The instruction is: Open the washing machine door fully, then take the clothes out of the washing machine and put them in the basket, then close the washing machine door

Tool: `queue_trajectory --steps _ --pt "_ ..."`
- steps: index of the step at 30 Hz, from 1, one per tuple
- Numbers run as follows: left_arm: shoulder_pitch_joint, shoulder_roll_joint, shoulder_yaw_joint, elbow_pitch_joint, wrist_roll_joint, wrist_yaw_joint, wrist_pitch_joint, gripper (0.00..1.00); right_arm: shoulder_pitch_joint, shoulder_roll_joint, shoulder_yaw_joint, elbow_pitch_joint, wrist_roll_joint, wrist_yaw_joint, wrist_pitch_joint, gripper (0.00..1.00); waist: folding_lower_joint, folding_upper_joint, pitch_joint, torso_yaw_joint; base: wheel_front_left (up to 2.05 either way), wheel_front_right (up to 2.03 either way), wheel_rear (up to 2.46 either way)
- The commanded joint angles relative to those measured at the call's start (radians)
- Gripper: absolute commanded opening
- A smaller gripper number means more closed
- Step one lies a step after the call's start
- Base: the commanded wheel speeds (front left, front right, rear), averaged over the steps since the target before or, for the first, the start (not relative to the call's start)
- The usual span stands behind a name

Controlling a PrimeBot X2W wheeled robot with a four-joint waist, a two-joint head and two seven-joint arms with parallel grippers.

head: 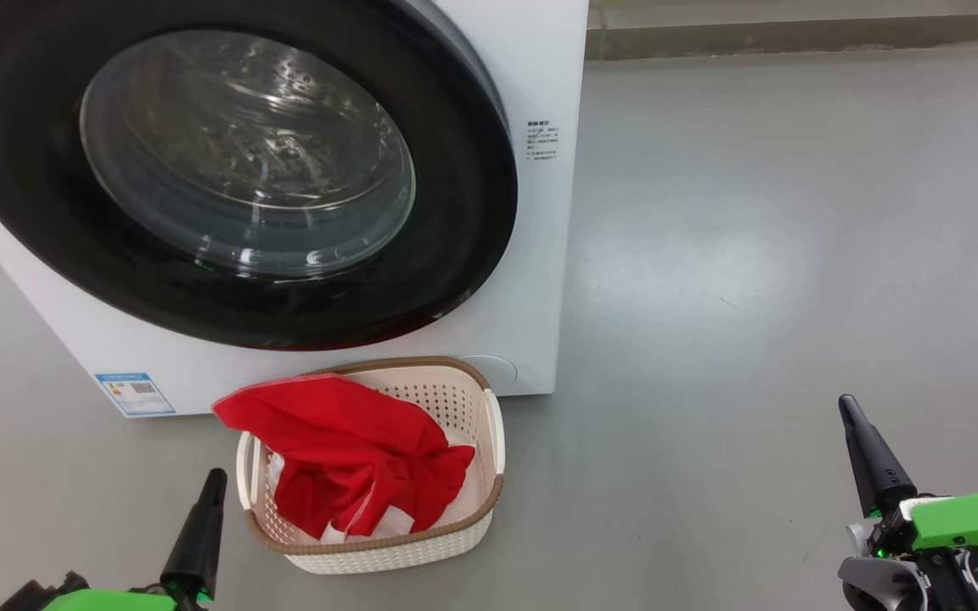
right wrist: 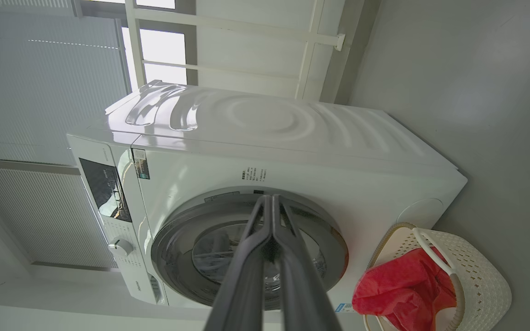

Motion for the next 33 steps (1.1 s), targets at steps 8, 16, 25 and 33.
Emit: queue_trajectory --steps 8,16,25,33 --pt "-0.044 0.008 0.037 -0.027 -0.010 -0.007 0.006 0.00 -0.044 -0.014 0.020 -0.030 0.003 0.000 0.007 0.00 0.0000 0.0000 0.000 0.000 0.00 0.00 0.00" --pt "-0.044 0.008 0.037 -0.027 -0.010 -0.007 0.006 0.00 -0.044 -0.014 0.020 -0.030 0.003 0.000 0.007 0.00 0.0000 0.0000 0.000 0.000 0.00 0.00 0.00" --pt "-0.044 0.008 0.037 -0.027 -0.010 -0.007 0.005 0.00 -0.044 -0.014 0.020 -0.030 0.003 0.000 0.007 0.00 0.0000 0.0000 0.000 0.000 0.00 0.00 0.00" --pt "-0.044 0.008 0.037 -0.027 -0.010 -0.007 0.005 0.00 -0.044 -0.014 0.020 -0.030 0.003 0.000 0.007 0.00 0.0000 0.0000 0.000 0.000 0.00 0.00 0.00"
